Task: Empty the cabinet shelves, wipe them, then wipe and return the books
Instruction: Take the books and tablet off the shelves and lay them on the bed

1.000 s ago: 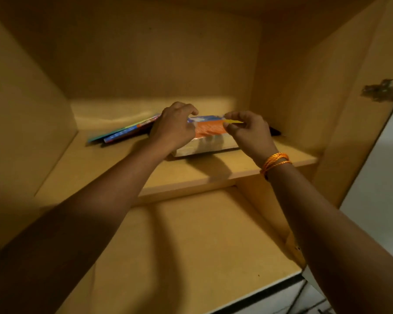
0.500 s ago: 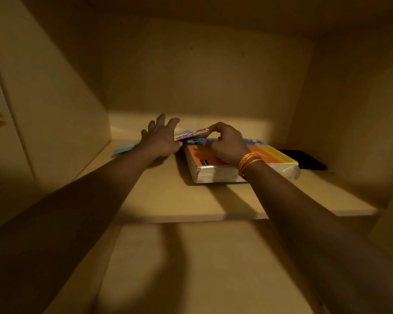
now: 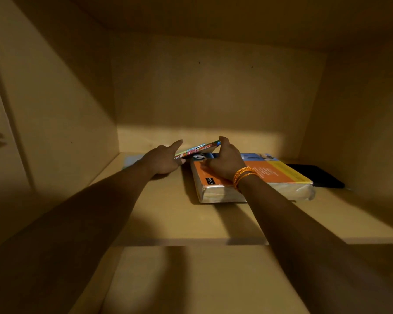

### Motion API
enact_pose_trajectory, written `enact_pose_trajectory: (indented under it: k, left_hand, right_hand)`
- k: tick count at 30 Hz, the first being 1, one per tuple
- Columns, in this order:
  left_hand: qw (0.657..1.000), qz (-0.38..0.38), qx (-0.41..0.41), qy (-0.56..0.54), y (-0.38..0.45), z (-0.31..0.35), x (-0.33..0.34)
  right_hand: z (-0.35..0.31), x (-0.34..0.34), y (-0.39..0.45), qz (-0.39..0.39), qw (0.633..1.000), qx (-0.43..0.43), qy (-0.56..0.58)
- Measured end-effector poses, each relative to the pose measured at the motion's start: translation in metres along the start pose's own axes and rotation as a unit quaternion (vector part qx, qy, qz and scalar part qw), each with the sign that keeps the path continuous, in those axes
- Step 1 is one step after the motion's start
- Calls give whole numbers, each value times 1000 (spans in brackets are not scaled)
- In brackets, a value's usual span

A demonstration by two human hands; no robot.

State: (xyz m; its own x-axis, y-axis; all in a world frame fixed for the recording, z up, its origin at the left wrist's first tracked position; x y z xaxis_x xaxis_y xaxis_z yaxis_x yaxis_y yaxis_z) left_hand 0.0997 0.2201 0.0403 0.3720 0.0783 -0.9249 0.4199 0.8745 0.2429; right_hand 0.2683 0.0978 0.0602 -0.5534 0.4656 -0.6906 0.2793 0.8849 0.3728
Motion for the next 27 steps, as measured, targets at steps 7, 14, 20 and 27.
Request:
enact_pose_trajectory:
  k: [7,14,20,27]
  left_hand:
    - [989,119,78,38,-15,4,-13]
    - [967,231,105,-1,-33,18,-30]
    - [938,320,120,-56,-58,35,-71]
    - [883,398,164,-187,-112,52,-117]
  right_hand:
    - [-2,-2,-2,23,1000,-11,2]
    - [-6,-6,-8,37,999,-11,33]
    - [-6,-7,-7,58,997,-12,54]
    - [-11,-17,-19,97,979,-9,177]
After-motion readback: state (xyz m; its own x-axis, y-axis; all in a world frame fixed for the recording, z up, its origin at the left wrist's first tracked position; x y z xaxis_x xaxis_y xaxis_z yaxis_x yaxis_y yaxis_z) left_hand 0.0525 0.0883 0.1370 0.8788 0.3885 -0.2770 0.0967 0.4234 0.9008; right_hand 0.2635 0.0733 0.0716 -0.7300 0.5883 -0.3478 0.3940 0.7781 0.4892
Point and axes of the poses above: each hand's wrist, its own y-axis towards the middle knuckle, its own x-axis out of the palm, z = x × y, the point moved 4 cm from there along y, towards the middle knuckle, and after that the axes turned 3 degrees about -x, right-handed, at the moved point
